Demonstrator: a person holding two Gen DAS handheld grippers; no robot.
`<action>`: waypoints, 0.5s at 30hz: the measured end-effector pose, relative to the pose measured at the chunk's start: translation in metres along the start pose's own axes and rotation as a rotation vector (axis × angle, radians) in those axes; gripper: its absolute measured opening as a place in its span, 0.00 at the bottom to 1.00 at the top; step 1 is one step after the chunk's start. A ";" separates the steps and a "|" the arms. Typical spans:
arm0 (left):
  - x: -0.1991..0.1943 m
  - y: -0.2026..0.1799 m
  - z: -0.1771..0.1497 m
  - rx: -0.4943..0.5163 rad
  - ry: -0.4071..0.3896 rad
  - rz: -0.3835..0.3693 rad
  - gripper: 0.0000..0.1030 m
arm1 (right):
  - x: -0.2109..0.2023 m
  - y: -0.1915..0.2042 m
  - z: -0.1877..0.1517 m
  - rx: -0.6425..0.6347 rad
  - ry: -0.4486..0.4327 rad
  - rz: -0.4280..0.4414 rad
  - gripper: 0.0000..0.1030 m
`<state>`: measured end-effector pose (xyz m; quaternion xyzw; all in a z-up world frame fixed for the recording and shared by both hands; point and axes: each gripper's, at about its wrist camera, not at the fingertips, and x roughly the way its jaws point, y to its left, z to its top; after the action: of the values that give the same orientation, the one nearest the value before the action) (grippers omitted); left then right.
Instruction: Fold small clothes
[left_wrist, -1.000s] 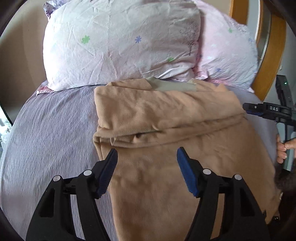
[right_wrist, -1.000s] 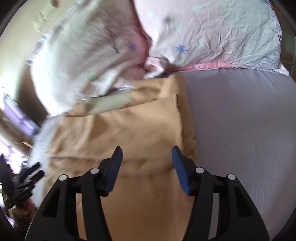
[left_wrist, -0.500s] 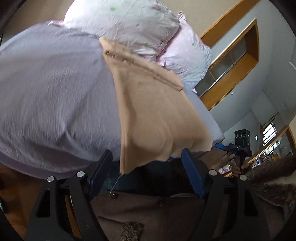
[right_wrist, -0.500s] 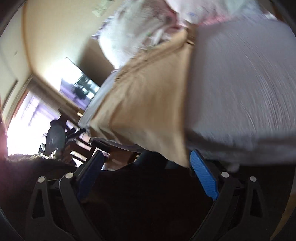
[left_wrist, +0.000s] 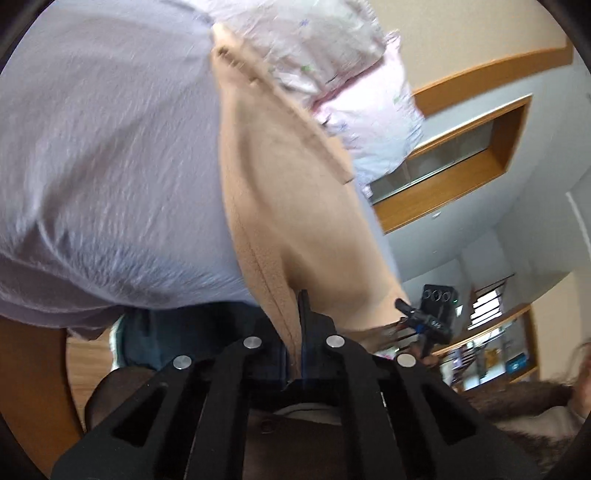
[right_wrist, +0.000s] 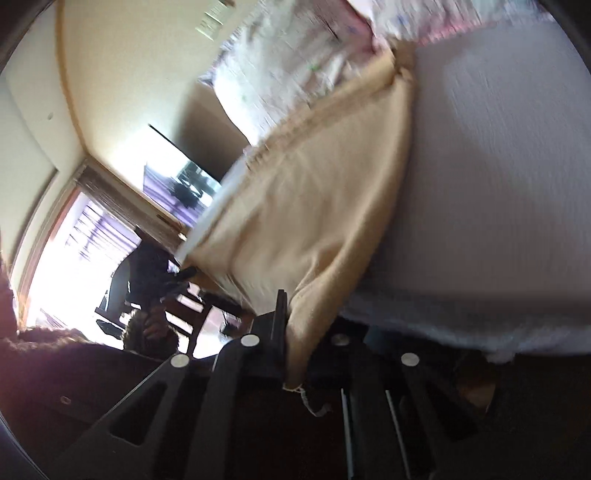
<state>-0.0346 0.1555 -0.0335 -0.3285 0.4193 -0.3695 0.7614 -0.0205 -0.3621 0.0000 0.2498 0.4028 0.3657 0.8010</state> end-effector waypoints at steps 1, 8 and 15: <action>-0.006 -0.011 0.008 0.027 -0.025 -0.017 0.04 | -0.006 0.007 0.009 -0.023 -0.030 0.006 0.08; 0.003 -0.045 0.125 0.110 -0.181 0.043 0.04 | -0.003 0.034 0.130 -0.133 -0.240 0.013 0.08; 0.085 0.012 0.267 -0.047 -0.213 0.194 0.04 | 0.078 -0.051 0.255 0.115 -0.295 -0.115 0.08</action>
<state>0.2362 0.1410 0.0389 -0.3417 0.3744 -0.2475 0.8258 0.2419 -0.3582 0.0690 0.3229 0.3147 0.2546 0.8555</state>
